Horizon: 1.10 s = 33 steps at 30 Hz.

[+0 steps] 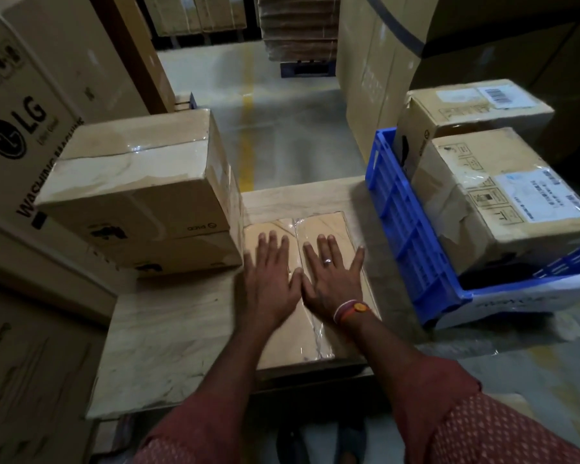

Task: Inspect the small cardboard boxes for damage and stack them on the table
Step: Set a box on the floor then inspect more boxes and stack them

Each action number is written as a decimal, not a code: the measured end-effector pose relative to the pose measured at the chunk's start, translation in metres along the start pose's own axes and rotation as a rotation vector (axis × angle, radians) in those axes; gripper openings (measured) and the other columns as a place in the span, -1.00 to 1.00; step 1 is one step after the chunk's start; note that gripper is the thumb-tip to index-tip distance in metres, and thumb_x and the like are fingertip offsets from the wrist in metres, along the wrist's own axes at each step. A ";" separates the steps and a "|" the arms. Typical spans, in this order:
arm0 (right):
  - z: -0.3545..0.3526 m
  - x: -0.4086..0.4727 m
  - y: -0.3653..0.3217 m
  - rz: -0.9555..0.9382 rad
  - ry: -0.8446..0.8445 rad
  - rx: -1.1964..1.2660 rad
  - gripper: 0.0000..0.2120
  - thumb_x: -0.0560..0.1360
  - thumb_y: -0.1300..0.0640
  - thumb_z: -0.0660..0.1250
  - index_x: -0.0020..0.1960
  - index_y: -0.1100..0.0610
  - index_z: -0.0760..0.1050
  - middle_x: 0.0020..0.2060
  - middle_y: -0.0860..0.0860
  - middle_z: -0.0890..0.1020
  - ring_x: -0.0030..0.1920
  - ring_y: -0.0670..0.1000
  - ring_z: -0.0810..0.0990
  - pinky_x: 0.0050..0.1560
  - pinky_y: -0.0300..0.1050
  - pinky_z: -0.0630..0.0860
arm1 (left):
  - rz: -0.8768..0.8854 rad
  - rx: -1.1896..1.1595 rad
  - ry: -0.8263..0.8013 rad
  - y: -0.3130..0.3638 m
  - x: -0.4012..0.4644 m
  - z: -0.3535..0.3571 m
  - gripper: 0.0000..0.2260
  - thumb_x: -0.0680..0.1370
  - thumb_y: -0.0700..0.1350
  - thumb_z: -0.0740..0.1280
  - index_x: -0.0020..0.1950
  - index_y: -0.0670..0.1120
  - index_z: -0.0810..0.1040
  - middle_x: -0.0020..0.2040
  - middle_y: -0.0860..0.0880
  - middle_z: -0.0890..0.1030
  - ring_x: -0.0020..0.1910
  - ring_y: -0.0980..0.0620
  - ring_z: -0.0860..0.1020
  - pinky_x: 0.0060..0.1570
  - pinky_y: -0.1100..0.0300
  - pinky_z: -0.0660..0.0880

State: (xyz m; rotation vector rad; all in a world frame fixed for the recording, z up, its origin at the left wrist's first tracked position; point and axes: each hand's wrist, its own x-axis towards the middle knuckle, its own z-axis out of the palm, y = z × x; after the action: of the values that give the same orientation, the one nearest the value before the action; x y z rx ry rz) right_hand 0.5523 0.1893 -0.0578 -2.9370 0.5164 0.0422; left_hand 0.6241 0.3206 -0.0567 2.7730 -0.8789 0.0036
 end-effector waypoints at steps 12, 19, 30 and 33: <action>-0.011 0.041 0.029 -0.002 -0.065 -0.003 -0.43 0.69 -0.18 -0.05 0.66 -0.23 -0.12 0.68 0.01 -0.11 0.65 0.14 -0.24 0.40 0.63 -0.11 | -0.006 0.050 -0.015 0.005 0.029 0.010 -0.41 0.63 0.29 -0.07 0.65 0.16 0.06 0.68 -0.03 -0.02 0.65 -0.06 -0.15 0.49 -0.41 -0.19; -0.003 0.040 0.037 -0.047 -0.045 0.045 -0.40 0.67 -0.22 0.00 0.66 -0.19 -0.06 0.68 0.01 -0.10 0.66 0.13 -0.20 0.50 0.44 0.09 | -0.003 0.091 0.018 0.005 0.024 0.021 -0.44 0.63 0.25 -0.01 0.64 0.19 0.10 0.67 -0.05 0.08 0.65 -0.07 -0.05 0.47 -0.44 -0.12; -0.012 -0.061 0.064 0.401 -0.241 1.451 -0.09 0.34 -0.51 0.37 0.59 -0.23 0.21 0.56 -0.14 0.31 0.53 -0.04 0.30 0.57 0.20 0.19 | -0.429 -0.122 -0.016 0.020 -0.041 0.013 -0.28 0.51 0.45 0.01 0.63 0.23 0.09 0.67 -0.07 -0.03 0.57 -0.24 0.10 0.33 -0.30 0.32; -0.065 -0.048 0.059 0.282 -0.232 1.392 -0.11 0.42 -0.56 0.22 0.64 -0.23 0.09 0.52 -0.30 0.17 0.53 -0.17 0.15 0.58 0.08 0.04 | -0.514 -0.337 0.044 0.020 -0.026 0.003 -0.30 0.48 0.49 0.12 0.58 0.28 0.16 0.66 -0.01 0.03 0.57 -0.20 0.13 0.42 -0.28 0.25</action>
State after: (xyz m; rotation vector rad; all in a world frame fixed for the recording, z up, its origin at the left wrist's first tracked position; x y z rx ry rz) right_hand 0.4870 0.1409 -0.0003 -1.4773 0.5726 0.0340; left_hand 0.5918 0.3190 -0.0569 2.5780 -0.1184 -0.1548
